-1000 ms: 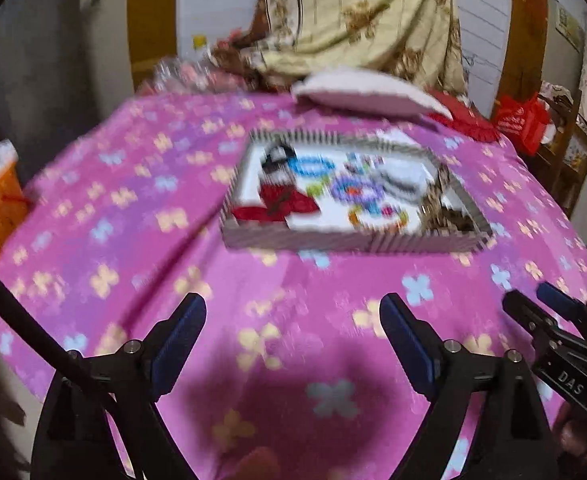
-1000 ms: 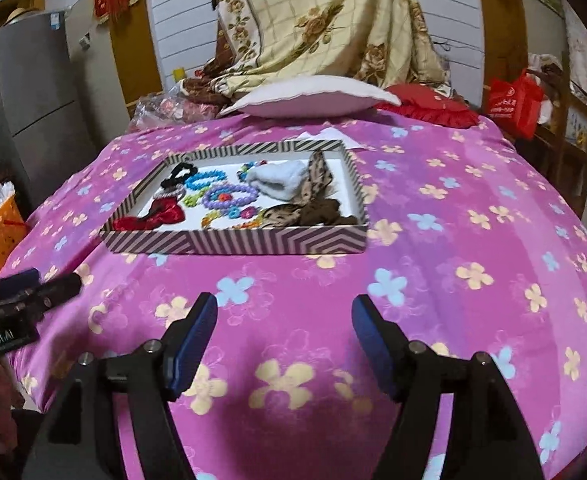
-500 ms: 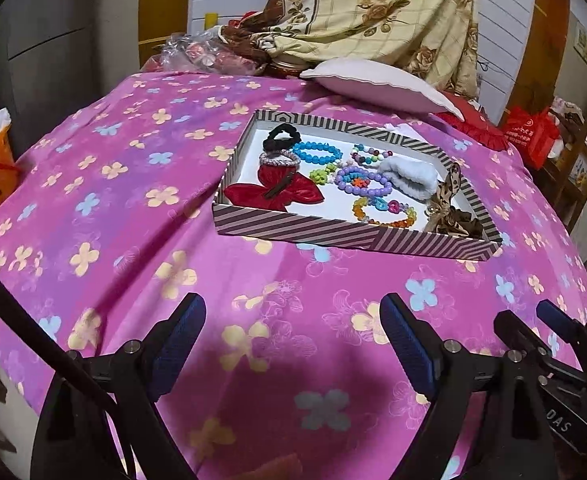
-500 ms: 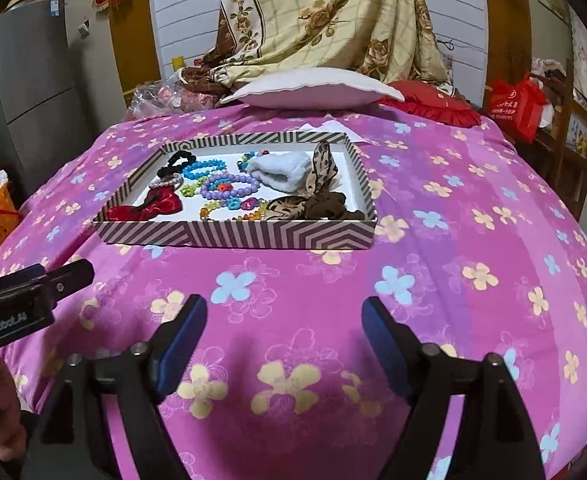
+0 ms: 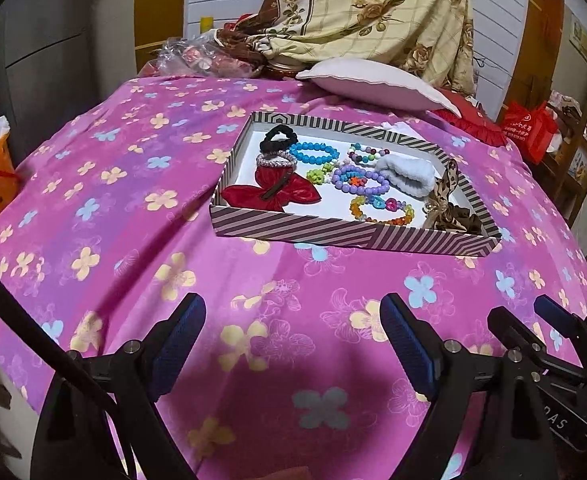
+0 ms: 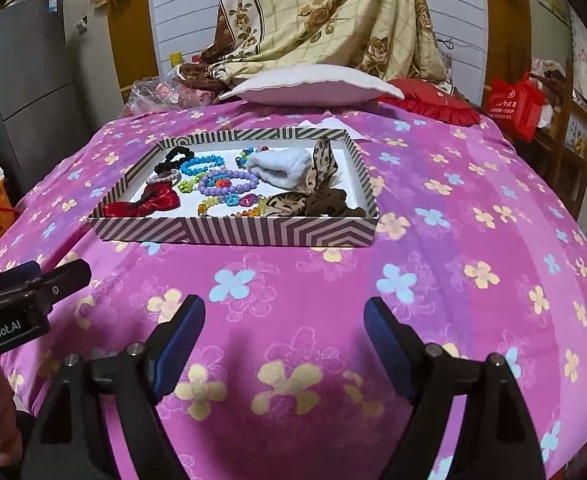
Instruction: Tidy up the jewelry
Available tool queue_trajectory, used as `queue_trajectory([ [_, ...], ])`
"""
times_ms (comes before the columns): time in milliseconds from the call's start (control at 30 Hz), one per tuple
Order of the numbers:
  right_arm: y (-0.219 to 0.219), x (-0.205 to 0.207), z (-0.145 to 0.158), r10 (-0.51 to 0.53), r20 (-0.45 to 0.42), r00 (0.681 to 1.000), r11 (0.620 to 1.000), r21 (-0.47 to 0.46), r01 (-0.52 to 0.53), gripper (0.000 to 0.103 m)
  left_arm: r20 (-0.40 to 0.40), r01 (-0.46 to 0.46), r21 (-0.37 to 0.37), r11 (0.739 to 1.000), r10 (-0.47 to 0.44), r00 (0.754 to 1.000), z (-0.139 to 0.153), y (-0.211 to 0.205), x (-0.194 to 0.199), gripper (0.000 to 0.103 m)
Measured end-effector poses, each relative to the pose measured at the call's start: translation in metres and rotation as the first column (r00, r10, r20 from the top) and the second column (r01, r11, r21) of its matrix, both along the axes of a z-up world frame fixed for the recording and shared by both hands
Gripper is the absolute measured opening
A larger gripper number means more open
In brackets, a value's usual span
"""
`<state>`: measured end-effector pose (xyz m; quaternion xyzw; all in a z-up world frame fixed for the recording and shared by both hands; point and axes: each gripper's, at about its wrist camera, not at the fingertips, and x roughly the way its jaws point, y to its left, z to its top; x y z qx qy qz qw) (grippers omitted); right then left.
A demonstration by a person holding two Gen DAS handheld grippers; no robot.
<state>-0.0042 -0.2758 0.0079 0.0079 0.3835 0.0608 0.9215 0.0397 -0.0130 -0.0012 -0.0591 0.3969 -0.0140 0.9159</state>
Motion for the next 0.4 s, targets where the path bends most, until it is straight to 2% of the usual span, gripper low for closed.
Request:
queue_trajectory([
  [400, 0.0009, -0.0020, 0.0052, 0.008, 0.019, 1.000, 1.000, 0.003, -0.008, 0.085, 0.021, 0.020, 0.003, 1.000, -0.020, 1.000, 0.0038, -0.0044, -0.0034, 0.060],
])
